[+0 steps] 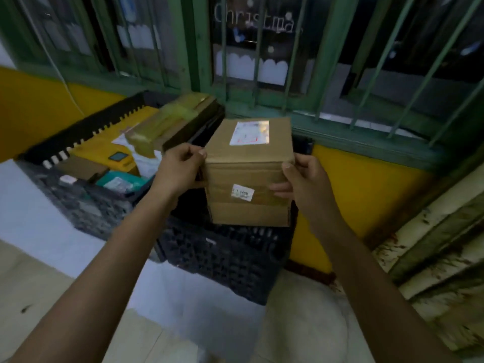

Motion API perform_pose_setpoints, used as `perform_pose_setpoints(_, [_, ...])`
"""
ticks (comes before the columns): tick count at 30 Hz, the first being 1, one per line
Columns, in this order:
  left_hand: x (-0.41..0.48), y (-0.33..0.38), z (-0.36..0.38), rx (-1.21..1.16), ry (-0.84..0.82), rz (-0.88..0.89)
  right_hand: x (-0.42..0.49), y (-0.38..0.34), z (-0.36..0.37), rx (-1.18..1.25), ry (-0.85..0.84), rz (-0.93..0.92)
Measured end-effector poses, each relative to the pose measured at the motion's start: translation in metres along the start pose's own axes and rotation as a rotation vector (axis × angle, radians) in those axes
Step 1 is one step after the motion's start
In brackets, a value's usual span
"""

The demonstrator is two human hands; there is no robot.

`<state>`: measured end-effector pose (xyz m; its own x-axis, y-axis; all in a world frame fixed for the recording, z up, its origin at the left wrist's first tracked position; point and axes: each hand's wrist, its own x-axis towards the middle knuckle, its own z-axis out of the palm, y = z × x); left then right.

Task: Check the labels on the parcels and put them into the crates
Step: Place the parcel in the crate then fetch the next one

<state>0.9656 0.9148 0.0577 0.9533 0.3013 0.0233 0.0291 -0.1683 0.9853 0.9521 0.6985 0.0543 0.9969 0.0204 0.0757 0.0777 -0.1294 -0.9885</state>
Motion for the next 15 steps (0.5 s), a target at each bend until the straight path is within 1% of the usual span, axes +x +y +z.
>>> perform_pose_setpoints(2, [0.034,-0.01,0.002,0.029,-0.068,-0.023,0.024,0.006,0.007,-0.077,-0.021,0.075])
perform_pose_setpoints(3, [0.052,-0.015,0.004,0.062,-0.098,-0.016,0.034,0.011,0.011,-0.154,-0.043,0.114])
perform_pose_setpoints(5, [0.086,-0.027,0.008,0.166,-0.151,0.028,0.049,0.025,0.019,-0.426,-0.079,0.121])
perform_pose_setpoints(7, [0.115,-0.039,0.019,0.283,-0.204,0.048,0.062,0.04,0.026,-0.669,-0.063,0.078])
perform_pose_setpoints(9, [0.134,-0.056,0.035,0.32,-0.259,-0.018,0.075,0.052,0.03,-0.893,-0.035,0.095])
perform_pose_setpoints(12, [0.148,-0.087,0.06,0.262,-0.316,-0.149,0.093,0.064,0.029,-1.267,-0.042,0.154])
perform_pose_setpoints(13, [0.151,-0.096,0.067,0.238,-0.326,-0.183,0.1,0.068,0.027,-1.364,-0.044,0.156])
perform_pose_setpoints(15, [0.158,-0.11,0.081,0.228,-0.341,-0.227,0.113,0.076,0.024,-1.473,-0.029,0.153])
